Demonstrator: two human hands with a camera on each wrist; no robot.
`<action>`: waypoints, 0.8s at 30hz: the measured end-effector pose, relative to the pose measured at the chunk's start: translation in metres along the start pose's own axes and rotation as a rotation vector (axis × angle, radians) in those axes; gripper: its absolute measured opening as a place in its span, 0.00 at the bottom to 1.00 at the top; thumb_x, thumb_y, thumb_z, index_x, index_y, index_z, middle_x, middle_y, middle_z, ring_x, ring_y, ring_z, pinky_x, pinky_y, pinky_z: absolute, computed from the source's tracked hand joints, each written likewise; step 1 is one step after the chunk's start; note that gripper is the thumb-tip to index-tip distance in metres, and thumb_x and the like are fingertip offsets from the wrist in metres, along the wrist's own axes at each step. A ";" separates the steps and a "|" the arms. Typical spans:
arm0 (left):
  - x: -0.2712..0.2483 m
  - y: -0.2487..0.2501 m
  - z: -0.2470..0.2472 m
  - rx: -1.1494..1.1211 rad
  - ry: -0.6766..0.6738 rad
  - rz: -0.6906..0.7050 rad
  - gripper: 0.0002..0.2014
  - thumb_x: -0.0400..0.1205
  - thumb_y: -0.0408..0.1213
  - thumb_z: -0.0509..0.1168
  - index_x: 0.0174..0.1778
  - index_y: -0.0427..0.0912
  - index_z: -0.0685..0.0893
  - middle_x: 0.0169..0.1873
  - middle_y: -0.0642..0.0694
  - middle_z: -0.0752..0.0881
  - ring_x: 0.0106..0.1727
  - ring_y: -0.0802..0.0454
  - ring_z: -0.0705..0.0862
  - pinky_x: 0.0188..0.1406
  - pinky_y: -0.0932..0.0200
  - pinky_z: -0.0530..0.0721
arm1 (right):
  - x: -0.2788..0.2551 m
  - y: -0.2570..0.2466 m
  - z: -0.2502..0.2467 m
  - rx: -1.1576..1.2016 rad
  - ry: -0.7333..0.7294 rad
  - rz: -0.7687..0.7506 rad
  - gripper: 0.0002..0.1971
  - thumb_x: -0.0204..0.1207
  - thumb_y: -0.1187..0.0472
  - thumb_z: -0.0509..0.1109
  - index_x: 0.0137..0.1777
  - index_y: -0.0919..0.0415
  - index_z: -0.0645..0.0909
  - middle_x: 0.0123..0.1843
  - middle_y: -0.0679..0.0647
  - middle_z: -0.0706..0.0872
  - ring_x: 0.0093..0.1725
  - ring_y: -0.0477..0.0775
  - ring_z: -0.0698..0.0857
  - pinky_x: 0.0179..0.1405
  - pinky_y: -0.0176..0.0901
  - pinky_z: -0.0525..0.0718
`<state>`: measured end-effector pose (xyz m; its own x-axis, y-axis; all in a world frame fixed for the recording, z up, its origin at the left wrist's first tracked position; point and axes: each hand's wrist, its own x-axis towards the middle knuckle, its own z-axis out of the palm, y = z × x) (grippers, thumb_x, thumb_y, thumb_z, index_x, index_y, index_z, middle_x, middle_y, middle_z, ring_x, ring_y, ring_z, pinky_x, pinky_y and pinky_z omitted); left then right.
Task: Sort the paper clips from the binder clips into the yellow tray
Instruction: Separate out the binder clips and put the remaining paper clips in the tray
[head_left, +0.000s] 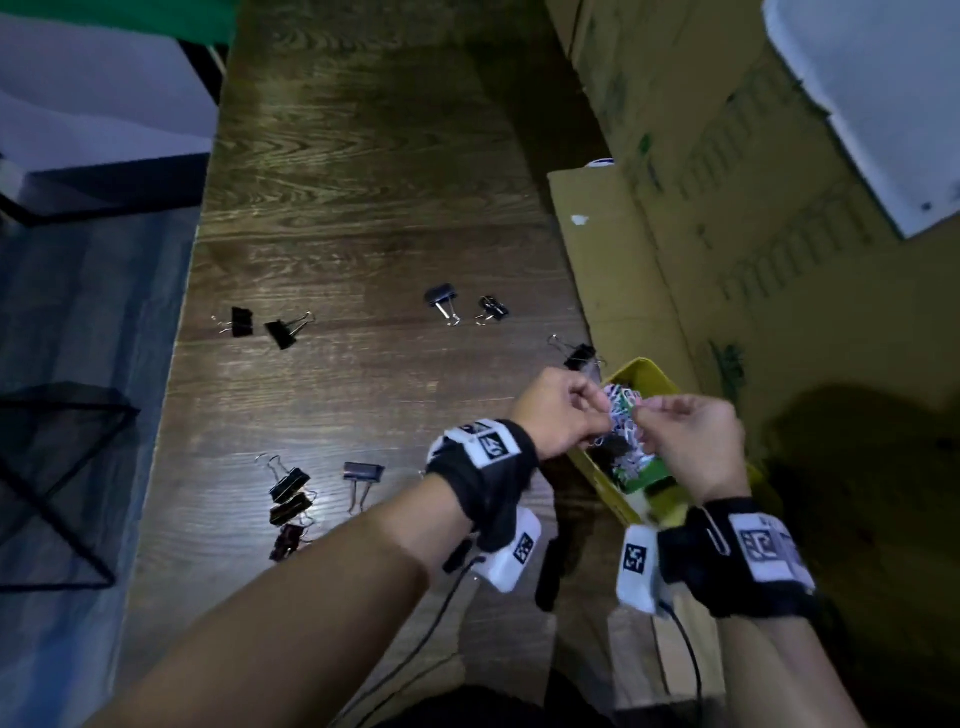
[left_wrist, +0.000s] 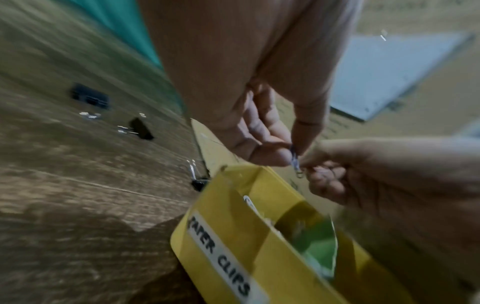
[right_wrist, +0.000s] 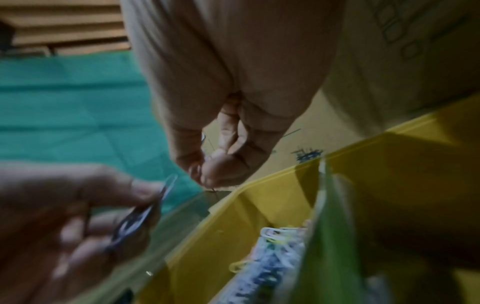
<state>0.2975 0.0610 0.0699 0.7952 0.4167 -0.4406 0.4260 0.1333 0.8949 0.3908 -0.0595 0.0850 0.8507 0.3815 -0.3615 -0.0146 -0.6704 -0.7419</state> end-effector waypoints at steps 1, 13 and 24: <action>0.005 -0.002 0.011 0.115 0.000 0.027 0.06 0.72 0.26 0.72 0.34 0.41 0.84 0.28 0.43 0.84 0.29 0.50 0.81 0.35 0.59 0.82 | 0.001 0.007 -0.001 -0.078 0.016 0.000 0.03 0.71 0.62 0.76 0.40 0.62 0.88 0.31 0.52 0.89 0.30 0.47 0.87 0.40 0.43 0.89; -0.015 -0.038 -0.001 1.020 -0.216 0.456 0.11 0.83 0.34 0.56 0.49 0.35 0.82 0.50 0.37 0.85 0.52 0.39 0.82 0.53 0.47 0.79 | -0.024 0.048 0.040 -0.514 -0.111 -0.504 0.13 0.68 0.73 0.68 0.49 0.62 0.88 0.48 0.58 0.89 0.54 0.61 0.83 0.57 0.49 0.74; -0.053 -0.055 -0.105 0.841 -0.056 0.375 0.08 0.81 0.32 0.62 0.44 0.35 0.85 0.40 0.40 0.87 0.41 0.43 0.84 0.44 0.58 0.77 | -0.027 -0.018 0.125 -0.466 -0.438 -0.724 0.14 0.65 0.74 0.64 0.46 0.61 0.86 0.46 0.55 0.86 0.55 0.58 0.81 0.55 0.40 0.64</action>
<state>0.1864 0.1257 0.0515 0.9548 0.2537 -0.1549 0.2924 -0.7083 0.6425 0.3024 0.0212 0.0376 0.2991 0.9418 -0.1534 0.7267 -0.3290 -0.6031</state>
